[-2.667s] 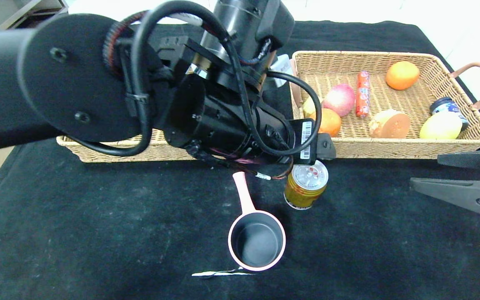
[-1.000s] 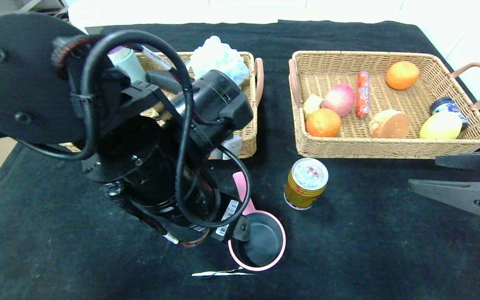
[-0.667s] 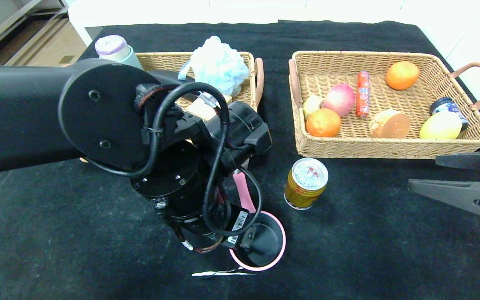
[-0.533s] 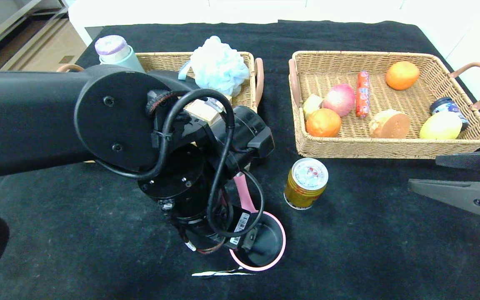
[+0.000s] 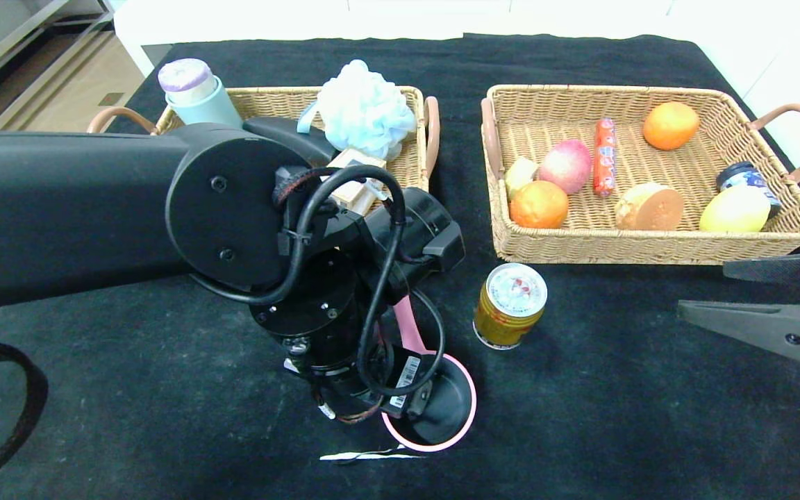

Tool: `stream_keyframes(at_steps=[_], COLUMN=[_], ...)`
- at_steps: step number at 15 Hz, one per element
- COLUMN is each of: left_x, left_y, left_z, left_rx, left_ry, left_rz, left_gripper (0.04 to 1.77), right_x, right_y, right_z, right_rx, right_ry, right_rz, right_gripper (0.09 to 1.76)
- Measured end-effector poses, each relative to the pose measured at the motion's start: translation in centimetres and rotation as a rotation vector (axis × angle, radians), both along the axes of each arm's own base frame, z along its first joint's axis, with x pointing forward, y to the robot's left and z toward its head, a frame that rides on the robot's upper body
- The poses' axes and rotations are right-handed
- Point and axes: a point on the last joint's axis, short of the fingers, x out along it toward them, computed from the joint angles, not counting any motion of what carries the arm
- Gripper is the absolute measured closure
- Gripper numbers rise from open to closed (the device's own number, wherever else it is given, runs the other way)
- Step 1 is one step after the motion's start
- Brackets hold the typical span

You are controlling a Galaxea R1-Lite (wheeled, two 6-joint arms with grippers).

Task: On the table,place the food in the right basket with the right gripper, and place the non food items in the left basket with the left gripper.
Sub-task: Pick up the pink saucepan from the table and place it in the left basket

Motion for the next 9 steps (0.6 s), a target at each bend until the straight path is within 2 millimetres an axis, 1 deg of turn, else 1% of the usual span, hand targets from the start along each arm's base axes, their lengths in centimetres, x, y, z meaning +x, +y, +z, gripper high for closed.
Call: stream_keyframes(at_steps=[3,5,7,9], left_x=[0.02,0.03,0.03,0.04], left_y=[-0.02,-0.02,-0.03,-0.04], left_z=[-0.05,-0.07,-0.08,-0.11], left_rx=[-0.004,-0.003,-0.002,-0.002], left_ry=[0.001,0.001,0.001,0.002], left_rz=[0.014,0.015,0.014,0.014], left_gripper=[0.09,0.43,0.73,0.94], right_x=[0.03,0.04,0.04,0.04], right_y=[0.01,0.01,0.01,0.01], right_z=[-0.01,-0.02,-0.02,-0.02], right_rx=[0.000,0.000,0.000,0.000], right_ry=[0.000,0.001,0.001,0.001], right_rz=[0.000,0.000,0.000,0.000], right_gripper=[0.14,0.14,0.14,0.14])
